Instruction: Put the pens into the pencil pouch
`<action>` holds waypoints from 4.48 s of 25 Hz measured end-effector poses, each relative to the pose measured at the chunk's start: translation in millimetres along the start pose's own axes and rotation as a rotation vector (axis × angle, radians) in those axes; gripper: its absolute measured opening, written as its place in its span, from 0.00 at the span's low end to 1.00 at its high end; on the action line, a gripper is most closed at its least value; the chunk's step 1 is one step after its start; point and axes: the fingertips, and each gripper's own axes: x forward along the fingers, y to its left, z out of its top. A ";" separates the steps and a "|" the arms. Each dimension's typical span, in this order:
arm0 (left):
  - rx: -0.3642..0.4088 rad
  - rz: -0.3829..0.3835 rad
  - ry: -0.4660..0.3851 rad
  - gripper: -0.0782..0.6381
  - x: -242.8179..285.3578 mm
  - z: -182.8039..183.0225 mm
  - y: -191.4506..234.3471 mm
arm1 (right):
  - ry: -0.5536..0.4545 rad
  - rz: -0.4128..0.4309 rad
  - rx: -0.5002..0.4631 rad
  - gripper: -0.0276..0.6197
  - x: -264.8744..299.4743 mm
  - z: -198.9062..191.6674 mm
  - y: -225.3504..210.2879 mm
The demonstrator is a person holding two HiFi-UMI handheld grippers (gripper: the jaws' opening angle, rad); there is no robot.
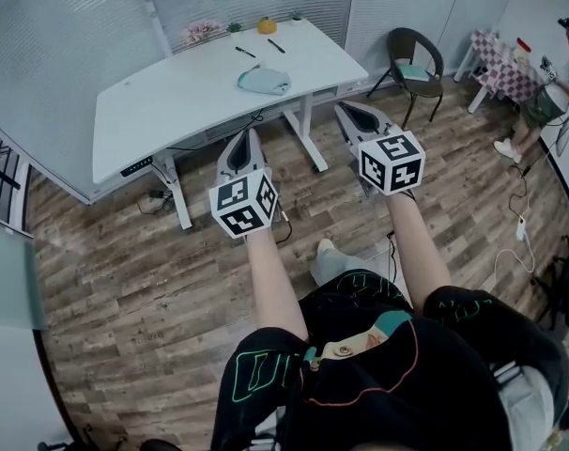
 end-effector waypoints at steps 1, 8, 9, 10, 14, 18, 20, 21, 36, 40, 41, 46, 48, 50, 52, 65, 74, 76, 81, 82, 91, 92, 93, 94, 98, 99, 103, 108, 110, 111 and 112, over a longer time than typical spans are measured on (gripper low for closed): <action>-0.003 -0.001 0.002 0.10 4.1 -1.5 1.1 | 0.001 -0.007 0.005 0.05 2.6 -1.1 -4.8; -0.002 0.032 0.020 0.10 39.4 -10.4 29.5 | 0.008 0.006 0.068 0.05 55.6 -15.4 -24.5; -0.004 0.041 0.023 0.10 44.7 -12.0 36.1 | 0.008 0.017 0.075 0.05 66.1 -17.9 -24.0; -0.008 0.050 0.026 0.10 49.5 -13.7 43.5 | 0.010 0.030 0.081 0.05 77.0 -20.8 -22.9; -0.030 0.095 0.049 0.10 71.3 -24.6 75.9 | 0.031 0.068 0.121 0.05 122.8 -36.8 -25.1; -0.058 0.130 0.076 0.10 105.3 -39.0 101.2 | 0.061 0.082 0.158 0.05 165.6 -54.9 -42.8; -0.064 0.132 0.096 0.10 126.0 -46.9 107.4 | 0.079 0.077 0.184 0.05 184.6 -64.6 -57.4; -0.067 0.134 0.109 0.10 136.3 -51.4 110.0 | 0.093 0.074 0.201 0.05 193.7 -70.4 -64.6; 0.007 0.135 0.256 0.10 298.9 -89.3 142.5 | 0.162 0.081 0.378 0.05 334.5 -125.5 -156.2; 0.010 0.129 0.255 0.10 332.3 -91.5 151.0 | 0.163 0.071 0.383 0.05 363.5 -129.8 -178.1; 0.010 0.131 0.255 0.10 337.3 -93.7 151.6 | 0.168 0.074 0.381 0.05 369.6 -131.3 -181.8; 0.009 0.136 0.255 0.10 353.3 -101.4 157.3 | 0.184 0.110 0.359 0.05 397.9 -129.4 -187.2; 0.000 0.154 0.246 0.10 354.1 -99.7 166.7 | 0.192 0.137 0.343 0.05 409.5 -126.8 -179.2; -0.009 0.176 0.238 0.10 353.1 -97.0 179.4 | 0.201 0.169 0.326 0.05 422.0 -124.1 -168.0; -0.021 0.197 0.234 0.10 353.2 -95.9 195.4 | 0.209 0.198 0.308 0.05 435.3 -120.8 -157.0; -0.154 0.183 0.249 0.10 406.4 -120.1 279.7 | 0.402 0.262 0.207 0.05 524.5 -136.7 -122.7; -0.221 0.207 0.288 0.10 411.0 -150.5 303.1 | 0.663 0.398 0.086 0.05 551.6 -205.3 -95.8; -0.234 0.207 0.294 0.10 412.4 -155.7 308.3 | 0.718 0.425 0.060 0.05 556.8 -219.5 -90.2; -0.257 0.240 0.289 0.10 408.8 -156.7 327.7 | 0.881 0.529 0.020 0.20 559.5 -252.8 -72.2; -0.260 0.243 0.288 0.10 407.9 -156.2 329.8 | 0.908 0.540 0.013 0.25 559.2 -258.3 -69.7; -0.276 0.229 0.301 0.10 412.6 -164.3 331.6 | 1.017 0.475 -0.102 0.43 563.3 -298.8 -68.9; -0.279 0.228 0.302 0.10 413.1 -166.2 332.2 | 1.023 0.471 -0.113 0.43 563.4 -302.3 -68.4; -0.281 0.226 0.303 0.10 413.5 -168.0 333.3 | 1.028 0.468 -0.119 0.43 564.0 -305.4 -67.4; -0.281 0.223 0.305 0.10 413.5 -169.3 335.1 | 1.031 0.465 -0.117 0.43 564.9 -307.6 -65.5; -0.273 0.231 0.317 0.10 410.3 -164.3 335.0 | 1.021 0.483 -0.075 0.42 558.4 -304.3 -57.8; -0.278 0.230 0.315 0.10 413.5 -162.8 330.8 | 1.018 0.481 -0.071 0.41 555.7 -302.5 -62.1; -0.272 0.223 0.316 0.10 423.0 -161.3 333.8 | 1.016 0.493 -0.074 0.30 558.3 -302.4 -58.6; -0.259 0.202 0.323 0.10 436.0 -159.3 331.6 | 1.023 0.541 -0.052 0.09 556.4 -302.2 -41.5; -0.252 0.191 0.326 0.10 441.6 -156.0 327.6 | 1.021 0.552 -0.011 0.09 554.9 -301.9 -42.0; -0.245 0.185 0.327 0.10 444.4 -153.4 325.9 | 1.017 0.556 0.017 0.09 555.2 -300.2 -43.7; -0.238 0.179 0.329 0.10 446.8 -150.5 324.8 | 1.007 0.557 0.051 0.08 556.1 -296.7 -46.1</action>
